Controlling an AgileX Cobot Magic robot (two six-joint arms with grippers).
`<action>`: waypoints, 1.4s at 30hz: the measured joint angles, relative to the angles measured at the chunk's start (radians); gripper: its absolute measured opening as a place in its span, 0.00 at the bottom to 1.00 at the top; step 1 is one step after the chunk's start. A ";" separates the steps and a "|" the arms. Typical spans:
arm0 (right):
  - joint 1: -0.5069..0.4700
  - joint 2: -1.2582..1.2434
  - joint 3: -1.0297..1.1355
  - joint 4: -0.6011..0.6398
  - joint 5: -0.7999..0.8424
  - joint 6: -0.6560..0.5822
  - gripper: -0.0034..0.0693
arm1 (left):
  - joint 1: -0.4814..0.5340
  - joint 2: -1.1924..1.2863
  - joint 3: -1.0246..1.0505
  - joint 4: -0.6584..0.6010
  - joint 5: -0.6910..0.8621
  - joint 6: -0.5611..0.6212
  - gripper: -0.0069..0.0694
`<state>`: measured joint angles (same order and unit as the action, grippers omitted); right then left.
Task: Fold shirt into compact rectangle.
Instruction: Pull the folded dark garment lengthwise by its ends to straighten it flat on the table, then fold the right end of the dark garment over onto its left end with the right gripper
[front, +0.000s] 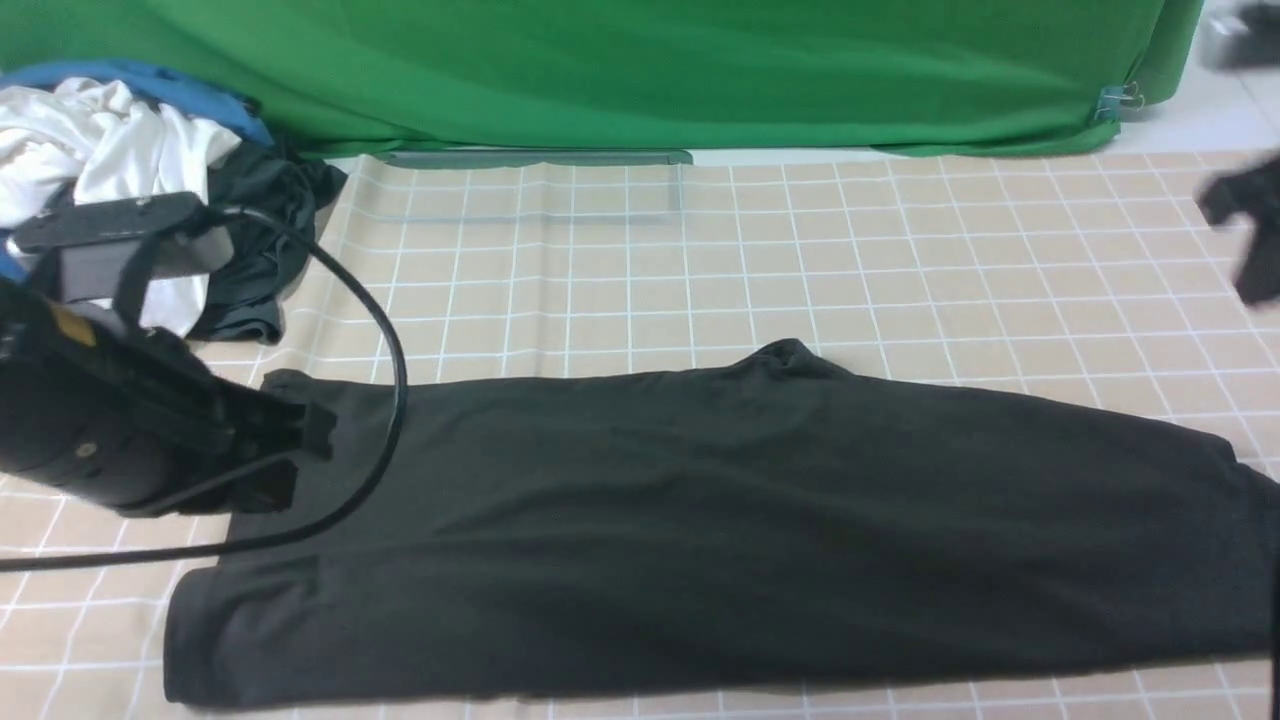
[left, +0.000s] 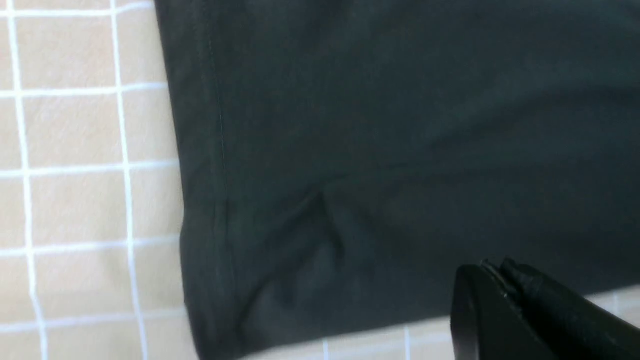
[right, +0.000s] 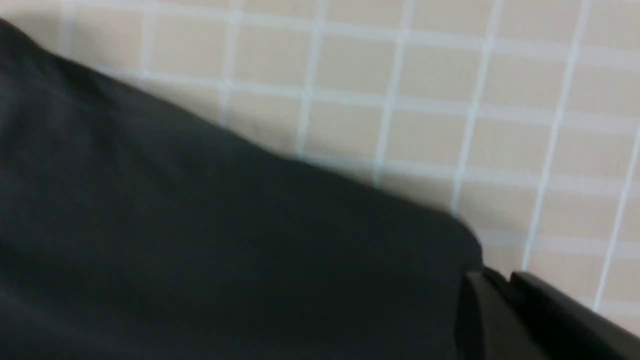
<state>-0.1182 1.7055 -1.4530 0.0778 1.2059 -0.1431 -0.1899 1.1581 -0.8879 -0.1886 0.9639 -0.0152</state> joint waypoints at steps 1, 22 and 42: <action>-0.019 -0.018 0.055 -0.002 -0.001 0.005 0.25 | 0.000 -0.013 0.000 0.000 0.012 0.001 0.11; -0.096 0.103 0.439 -0.069 -0.396 0.103 0.83 | 0.000 -0.188 0.181 -0.001 0.028 0.023 0.11; -0.094 -0.139 0.420 -0.087 -0.350 0.062 0.21 | 0.000 -0.190 0.181 -0.015 0.017 0.026 0.11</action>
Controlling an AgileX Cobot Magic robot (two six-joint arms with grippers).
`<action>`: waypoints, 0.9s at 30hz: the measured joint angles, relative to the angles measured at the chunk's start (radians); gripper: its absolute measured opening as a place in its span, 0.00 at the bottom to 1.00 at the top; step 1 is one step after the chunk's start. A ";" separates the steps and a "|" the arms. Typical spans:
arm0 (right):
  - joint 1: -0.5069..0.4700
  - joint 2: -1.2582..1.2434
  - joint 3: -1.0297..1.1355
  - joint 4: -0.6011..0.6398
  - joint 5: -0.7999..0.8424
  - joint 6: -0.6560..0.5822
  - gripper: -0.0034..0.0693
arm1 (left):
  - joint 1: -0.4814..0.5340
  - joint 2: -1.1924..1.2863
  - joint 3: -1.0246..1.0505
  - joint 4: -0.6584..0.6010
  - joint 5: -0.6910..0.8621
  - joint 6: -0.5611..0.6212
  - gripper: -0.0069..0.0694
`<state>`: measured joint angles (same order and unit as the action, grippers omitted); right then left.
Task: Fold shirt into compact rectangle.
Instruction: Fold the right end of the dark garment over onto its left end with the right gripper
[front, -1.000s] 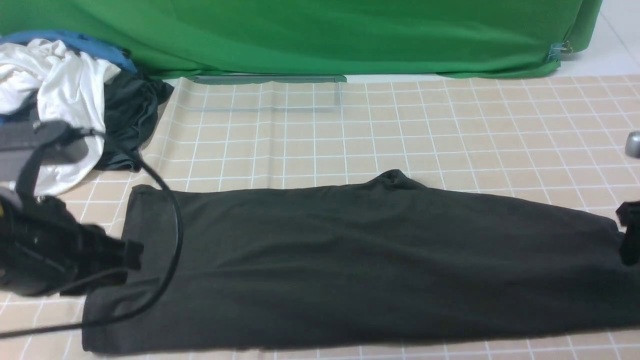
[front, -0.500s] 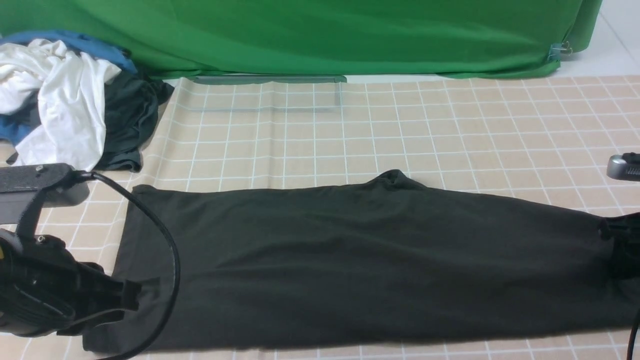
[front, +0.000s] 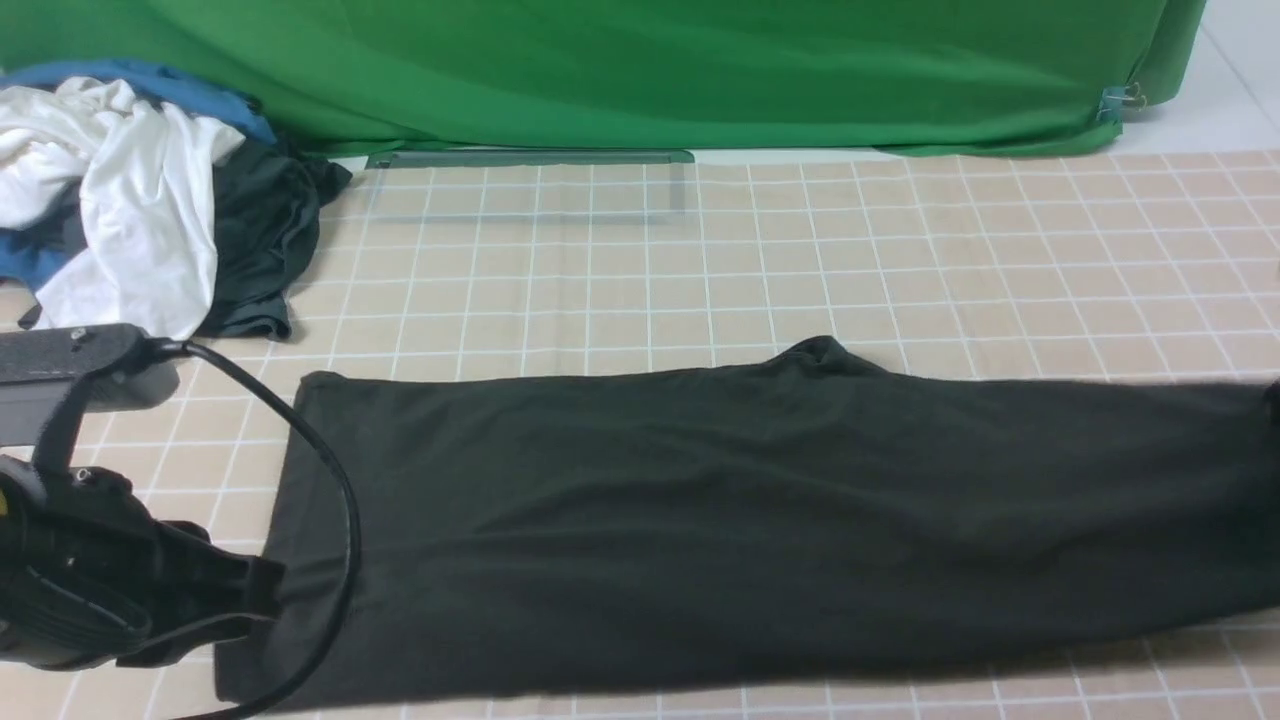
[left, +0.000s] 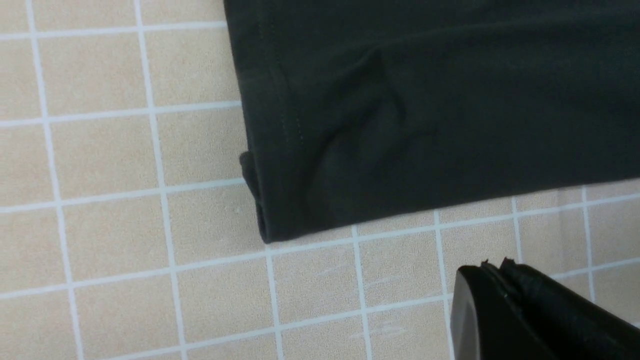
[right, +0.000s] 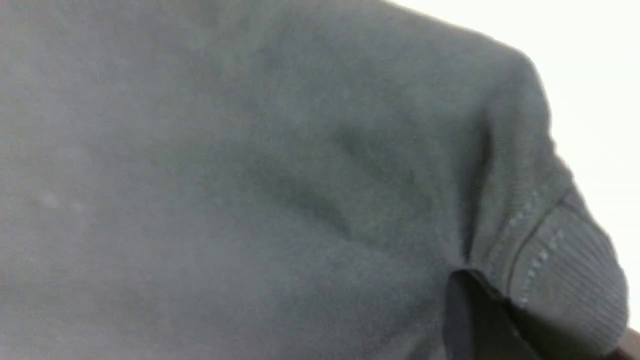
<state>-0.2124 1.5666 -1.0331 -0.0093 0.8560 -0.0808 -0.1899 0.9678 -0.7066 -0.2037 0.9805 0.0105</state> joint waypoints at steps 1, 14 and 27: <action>0.010 -0.038 -0.019 0.022 0.012 0.002 0.21 | 0.000 0.000 0.001 0.000 -0.007 0.000 0.11; 0.482 -0.108 -0.263 0.286 0.048 0.031 0.21 | 0.000 0.000 -0.162 0.195 0.100 -0.117 0.11; 0.923 0.188 -0.537 0.348 -0.090 0.136 0.21 | 0.000 -0.118 -0.276 0.228 0.162 -0.139 0.11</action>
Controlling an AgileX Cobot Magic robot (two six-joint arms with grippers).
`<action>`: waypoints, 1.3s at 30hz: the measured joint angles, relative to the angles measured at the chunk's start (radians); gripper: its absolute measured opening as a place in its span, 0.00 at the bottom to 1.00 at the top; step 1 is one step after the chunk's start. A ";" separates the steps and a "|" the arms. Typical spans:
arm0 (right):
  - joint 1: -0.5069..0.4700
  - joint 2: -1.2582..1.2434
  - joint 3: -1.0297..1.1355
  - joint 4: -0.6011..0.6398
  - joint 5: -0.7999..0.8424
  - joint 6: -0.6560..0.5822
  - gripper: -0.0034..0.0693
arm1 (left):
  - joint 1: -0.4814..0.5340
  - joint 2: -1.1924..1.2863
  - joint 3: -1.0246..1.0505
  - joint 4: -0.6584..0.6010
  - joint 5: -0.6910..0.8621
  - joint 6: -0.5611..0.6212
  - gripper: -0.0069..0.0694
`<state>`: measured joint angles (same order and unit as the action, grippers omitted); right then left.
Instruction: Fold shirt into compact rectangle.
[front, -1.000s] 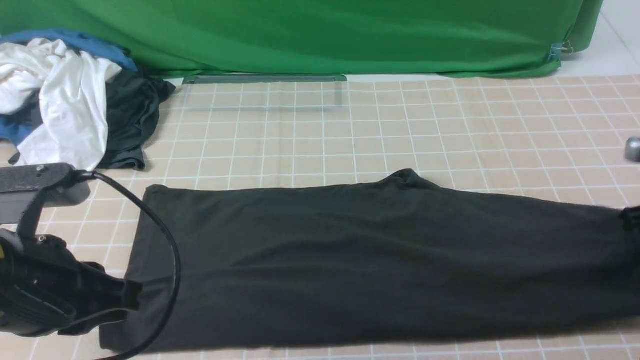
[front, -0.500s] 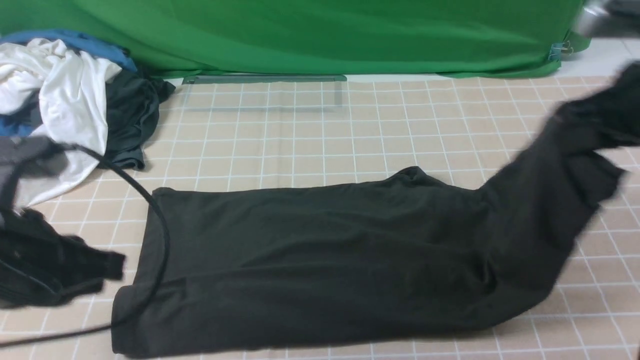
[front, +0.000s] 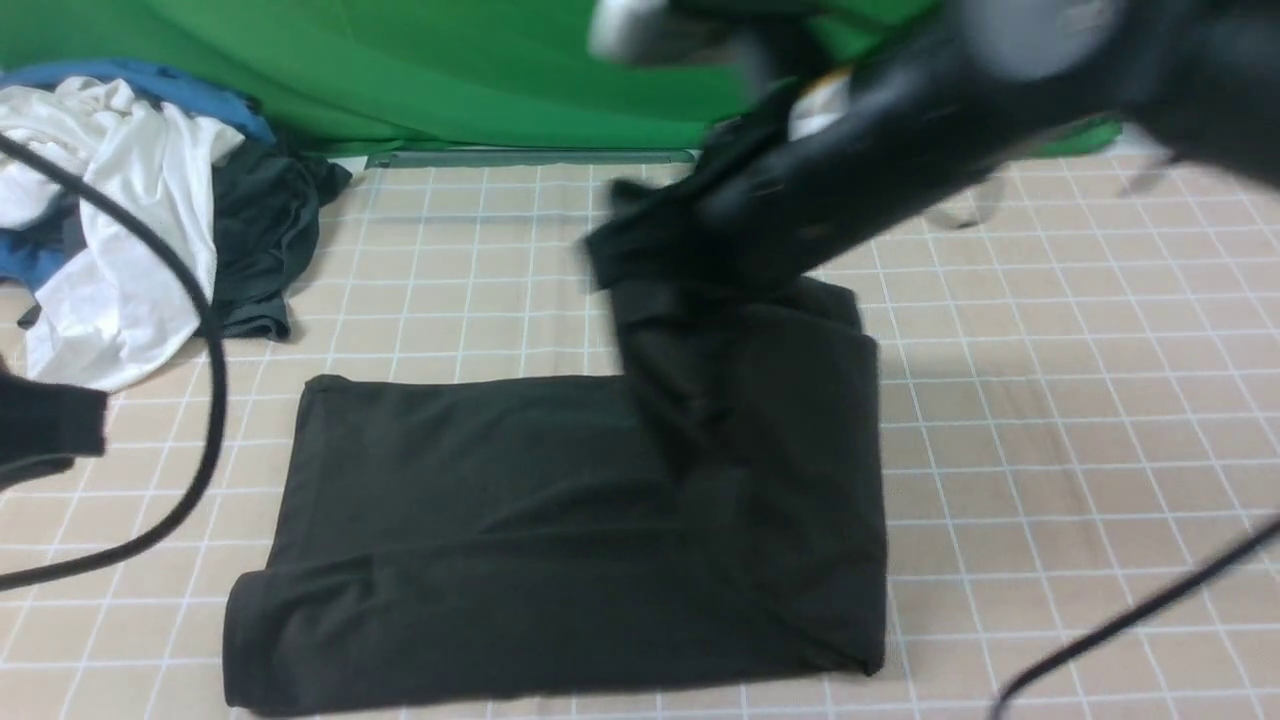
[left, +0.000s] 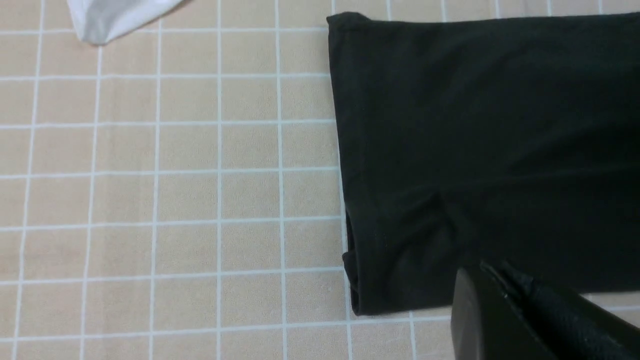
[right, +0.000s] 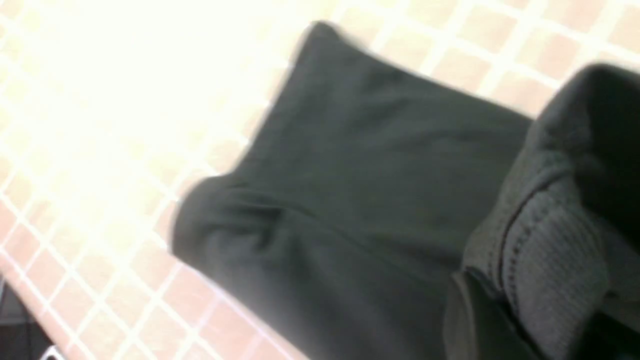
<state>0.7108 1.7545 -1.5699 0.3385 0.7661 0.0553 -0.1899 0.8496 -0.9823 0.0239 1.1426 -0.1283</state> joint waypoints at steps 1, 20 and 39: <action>0.014 0.020 -0.018 0.000 -0.001 0.002 0.21 | 0.000 -0.008 0.000 0.000 0.001 0.000 0.11; 0.172 0.506 -0.370 0.119 -0.208 0.112 0.28 | 0.000 -0.085 -0.003 -0.005 0.036 0.006 0.11; 0.128 0.481 -0.411 0.019 0.109 -0.071 0.14 | 0.000 -0.086 -0.003 -0.008 0.064 0.023 0.11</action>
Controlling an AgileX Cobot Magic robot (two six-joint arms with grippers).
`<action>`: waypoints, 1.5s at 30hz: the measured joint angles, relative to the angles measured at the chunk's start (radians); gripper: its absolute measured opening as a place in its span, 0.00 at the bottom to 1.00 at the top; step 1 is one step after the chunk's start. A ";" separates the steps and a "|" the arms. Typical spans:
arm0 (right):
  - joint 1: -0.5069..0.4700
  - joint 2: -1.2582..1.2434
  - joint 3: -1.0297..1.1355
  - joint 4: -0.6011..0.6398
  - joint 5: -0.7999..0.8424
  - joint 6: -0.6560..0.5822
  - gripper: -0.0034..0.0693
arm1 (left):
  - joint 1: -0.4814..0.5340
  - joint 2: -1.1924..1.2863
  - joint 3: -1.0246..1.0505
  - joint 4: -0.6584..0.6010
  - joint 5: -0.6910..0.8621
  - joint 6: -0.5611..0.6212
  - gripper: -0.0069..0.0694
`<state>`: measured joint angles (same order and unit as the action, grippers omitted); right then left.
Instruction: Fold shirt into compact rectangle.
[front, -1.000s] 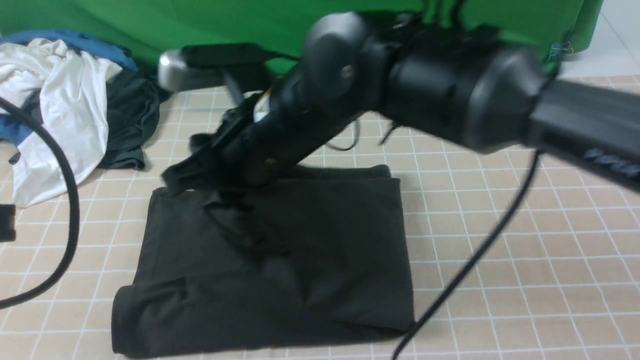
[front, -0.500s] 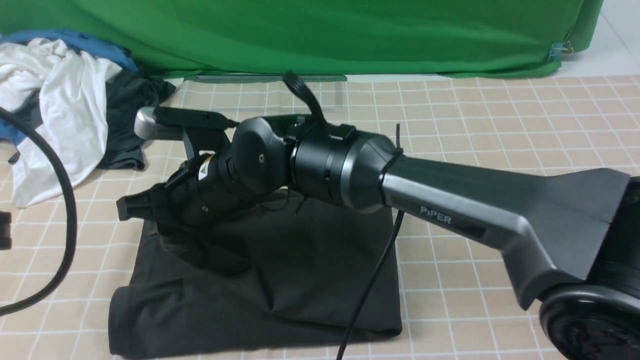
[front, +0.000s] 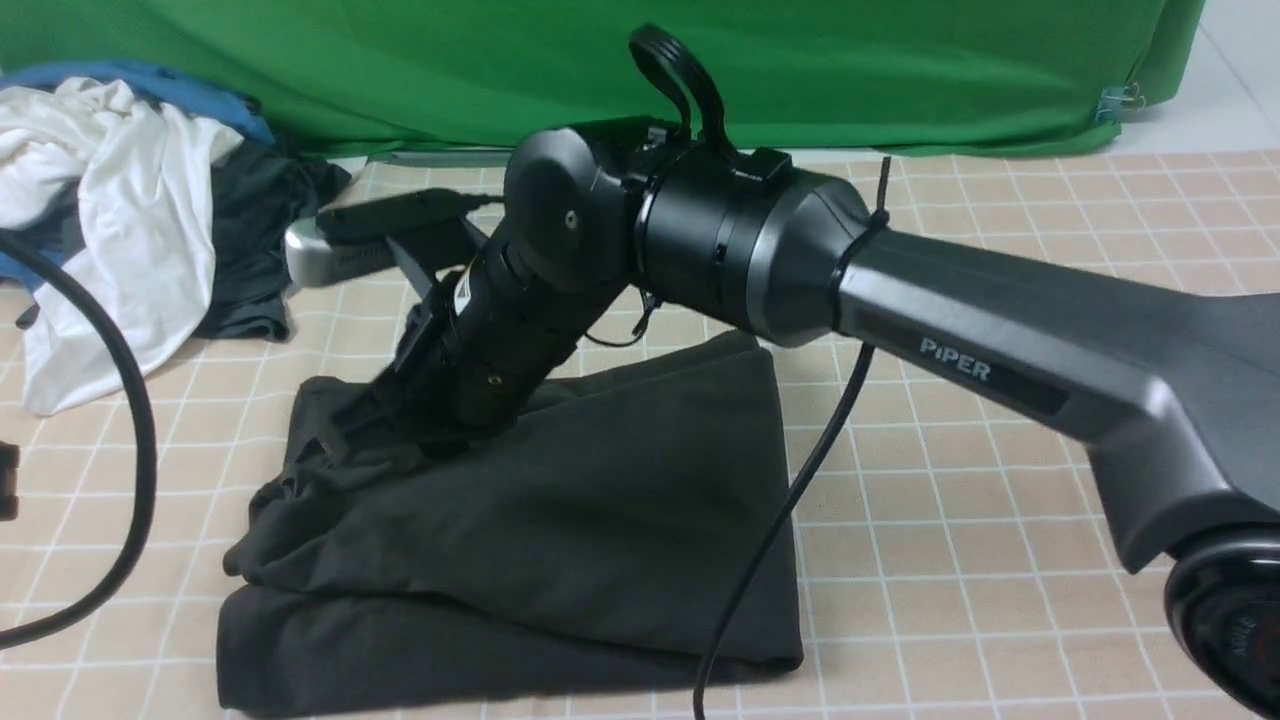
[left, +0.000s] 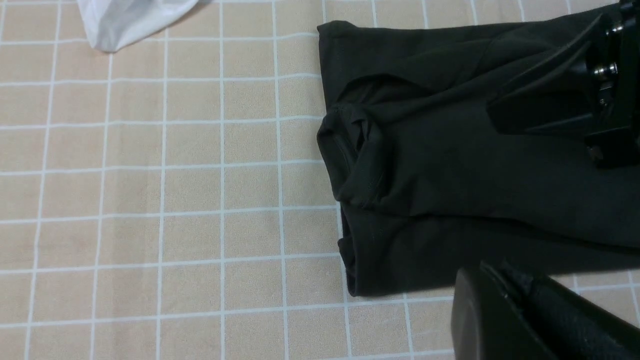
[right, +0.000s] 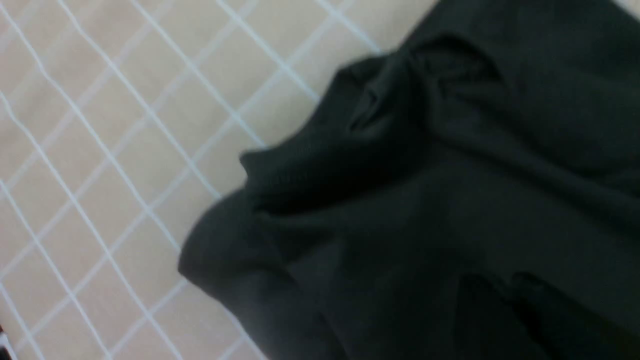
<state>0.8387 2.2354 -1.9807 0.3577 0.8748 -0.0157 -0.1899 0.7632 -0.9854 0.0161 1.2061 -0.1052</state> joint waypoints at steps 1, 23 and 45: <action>0.006 0.013 0.000 -0.003 0.003 0.000 0.11 | 0.000 -0.001 0.000 0.000 0.000 0.000 0.11; 0.065 -0.049 -0.001 -0.099 0.235 -0.015 0.10 | 0.000 0.087 0.000 0.104 0.002 -0.143 0.11; -0.245 -0.807 0.780 -0.277 0.048 -0.017 0.10 | 0.000 0.868 -0.046 0.003 -0.307 -0.046 0.12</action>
<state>0.5932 1.4287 -1.2005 0.0805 0.9226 -0.0323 -0.1899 1.6311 -1.0318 0.0194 0.8991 -0.1508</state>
